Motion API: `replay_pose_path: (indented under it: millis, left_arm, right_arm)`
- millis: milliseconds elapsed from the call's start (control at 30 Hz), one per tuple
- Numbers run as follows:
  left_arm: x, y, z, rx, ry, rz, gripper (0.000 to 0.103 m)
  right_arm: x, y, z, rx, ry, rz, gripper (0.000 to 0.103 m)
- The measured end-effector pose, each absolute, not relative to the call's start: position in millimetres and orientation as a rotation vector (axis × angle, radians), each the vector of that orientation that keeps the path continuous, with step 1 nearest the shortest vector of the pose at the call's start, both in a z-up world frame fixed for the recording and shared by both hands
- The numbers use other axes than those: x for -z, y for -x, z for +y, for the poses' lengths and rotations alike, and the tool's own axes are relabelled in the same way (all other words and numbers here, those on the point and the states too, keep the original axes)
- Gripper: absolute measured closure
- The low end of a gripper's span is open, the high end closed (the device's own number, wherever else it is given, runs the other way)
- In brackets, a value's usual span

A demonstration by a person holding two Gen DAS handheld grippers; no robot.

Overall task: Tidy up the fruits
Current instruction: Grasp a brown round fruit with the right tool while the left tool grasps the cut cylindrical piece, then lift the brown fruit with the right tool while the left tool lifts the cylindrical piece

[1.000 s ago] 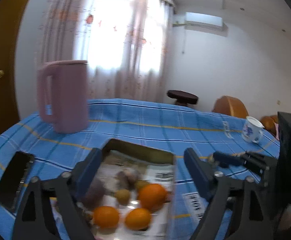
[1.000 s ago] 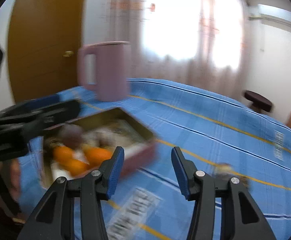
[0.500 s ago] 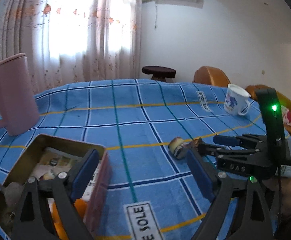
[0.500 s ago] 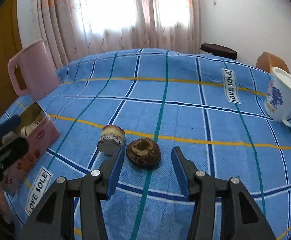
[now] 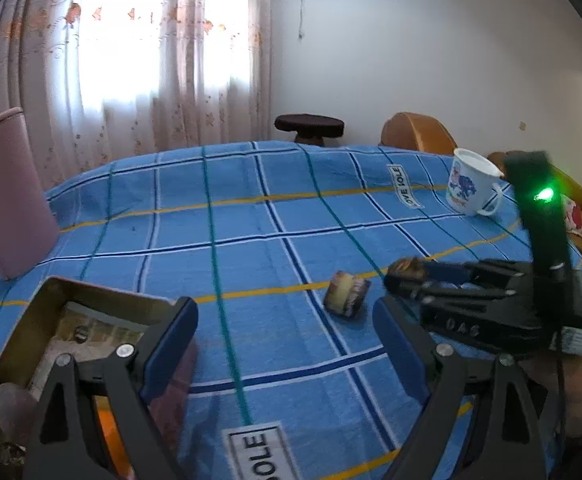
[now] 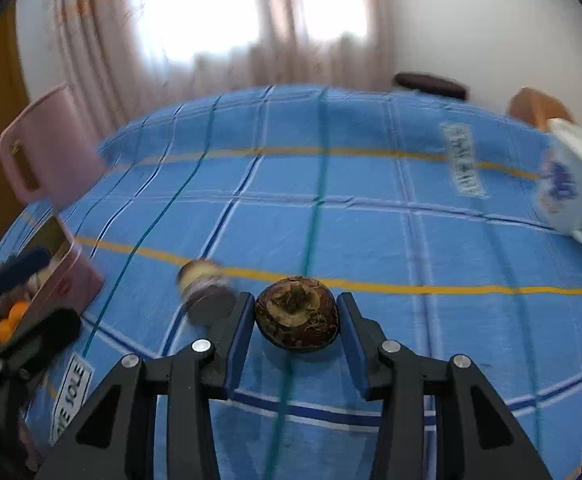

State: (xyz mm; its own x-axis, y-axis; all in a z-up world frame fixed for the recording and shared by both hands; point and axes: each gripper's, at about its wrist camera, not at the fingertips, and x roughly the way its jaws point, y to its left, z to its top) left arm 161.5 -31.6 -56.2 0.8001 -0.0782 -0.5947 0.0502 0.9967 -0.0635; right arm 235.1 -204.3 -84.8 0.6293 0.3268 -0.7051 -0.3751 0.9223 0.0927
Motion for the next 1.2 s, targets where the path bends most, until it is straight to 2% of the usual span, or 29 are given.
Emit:
replay_pose_path:
  millis: [233, 367, 433, 567, 633, 700, 1200]
  left_arm:
    - [73, -194, -58, 0.118, 0.032, 0.723, 0.012]
    - [77, -208, -69, 0.146, 0.026, 0.761, 0.017]
    - [79, -215, -75, 0.174, 0.018, 0.785, 0.024]
    - [90, -232, -79, 0.207, 0.044, 0.862, 0.047]
    - [93, -235, -77, 0.207, 0.063, 0.884, 0.054]
    - [93, -232, -76, 0.218, 0.073, 0.883, 0.064]
    - [75, -205, -74, 0.197, 0.058, 0.744, 0.065]
  right_arm:
    - [82, -240, -232, -0.323, -0.005, 0.775, 0.059]
    - [81, -240, -239, -0.325, -0.037, 0.765, 0.059]
    - [80, -239, -241, -0.330, -0.047, 0.759, 0.059]
    - [77, -235, -242, -0.343, -0.051, 0.741, 0.059]
    - [77, -234, -243, -0.350, -0.053, 0.738, 0.059]
    - [76, -233, -243, -0.363, -0.062, 0.730, 0.059]
    - [58, -209, -240, -0.387, -0.024, 0.582, 0.059]
